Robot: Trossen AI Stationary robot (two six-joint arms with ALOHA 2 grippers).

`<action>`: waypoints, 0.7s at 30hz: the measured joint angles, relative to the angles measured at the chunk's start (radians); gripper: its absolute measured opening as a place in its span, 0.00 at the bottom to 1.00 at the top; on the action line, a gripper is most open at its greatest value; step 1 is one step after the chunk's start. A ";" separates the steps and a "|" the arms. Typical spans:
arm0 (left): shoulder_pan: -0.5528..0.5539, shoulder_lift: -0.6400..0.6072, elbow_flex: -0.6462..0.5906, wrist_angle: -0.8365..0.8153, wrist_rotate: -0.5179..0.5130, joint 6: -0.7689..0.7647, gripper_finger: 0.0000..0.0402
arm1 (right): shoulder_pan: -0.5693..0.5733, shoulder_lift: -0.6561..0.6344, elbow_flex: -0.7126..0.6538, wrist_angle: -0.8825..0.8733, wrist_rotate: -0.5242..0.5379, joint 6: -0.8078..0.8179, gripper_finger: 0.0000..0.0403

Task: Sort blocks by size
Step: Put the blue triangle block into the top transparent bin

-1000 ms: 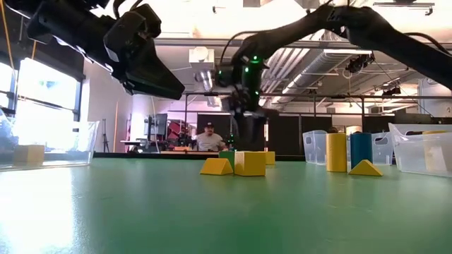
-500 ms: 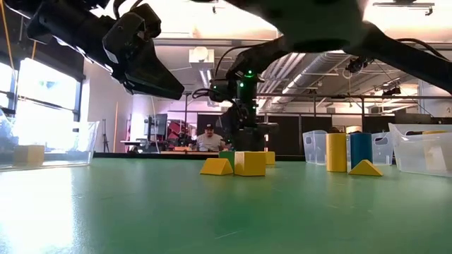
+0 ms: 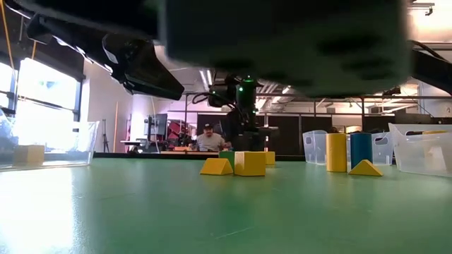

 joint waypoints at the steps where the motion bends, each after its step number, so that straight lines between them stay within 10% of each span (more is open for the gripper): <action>1: 0.000 0.000 0.000 0.000 0.000 0.000 0.43 | 0.000 0.000 0.000 0.001 -0.001 0.014 0.43; 21: -0.004 0.000 0.000 -0.002 -0.001 0.000 0.43 | -0.091 -0.236 0.047 -0.253 0.005 0.422 0.31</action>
